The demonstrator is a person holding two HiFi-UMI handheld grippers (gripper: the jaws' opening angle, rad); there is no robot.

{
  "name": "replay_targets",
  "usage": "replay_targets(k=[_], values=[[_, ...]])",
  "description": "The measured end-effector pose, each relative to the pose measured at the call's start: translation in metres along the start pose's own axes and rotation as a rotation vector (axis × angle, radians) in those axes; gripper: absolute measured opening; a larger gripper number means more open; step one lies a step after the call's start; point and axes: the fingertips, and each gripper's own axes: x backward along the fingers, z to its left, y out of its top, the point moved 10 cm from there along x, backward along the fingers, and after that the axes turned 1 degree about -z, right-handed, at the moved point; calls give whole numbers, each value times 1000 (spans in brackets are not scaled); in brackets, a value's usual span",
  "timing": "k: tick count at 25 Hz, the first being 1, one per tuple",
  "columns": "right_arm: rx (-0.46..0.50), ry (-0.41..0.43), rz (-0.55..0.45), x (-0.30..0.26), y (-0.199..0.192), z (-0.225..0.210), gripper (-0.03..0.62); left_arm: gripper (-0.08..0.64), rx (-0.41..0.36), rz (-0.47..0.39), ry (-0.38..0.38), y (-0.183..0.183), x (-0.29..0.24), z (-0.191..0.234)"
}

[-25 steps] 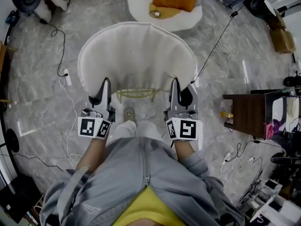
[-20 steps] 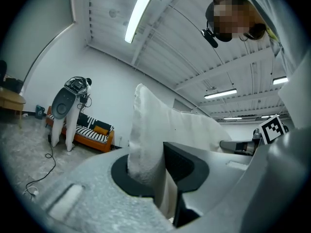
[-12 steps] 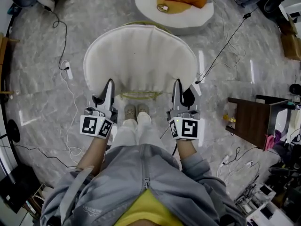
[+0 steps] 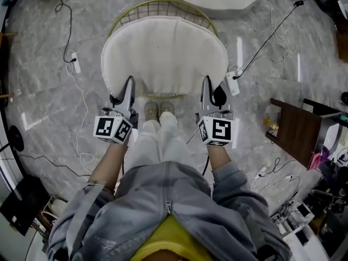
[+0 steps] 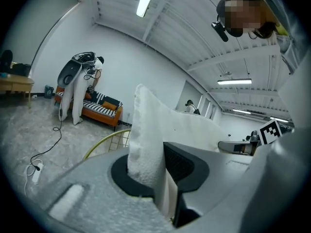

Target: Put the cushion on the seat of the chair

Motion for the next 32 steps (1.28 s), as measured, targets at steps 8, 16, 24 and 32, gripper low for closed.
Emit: replay_targets(k=[8, 16, 24, 32], values=[[-25, 10, 90, -32, -60, -1, 57, 67, 26, 72, 25, -56, -18, 33], [-51, -12, 173, -58, -119, -3, 58, 66, 71, 126, 50, -114, -33, 57], [-68, -20, 277, -72, -178, 1, 58, 67, 131, 228, 72, -172, -38, 84], [-88, -16, 404, -93, -221, -4, 60, 69, 174, 342, 85, -211, -49, 104]])
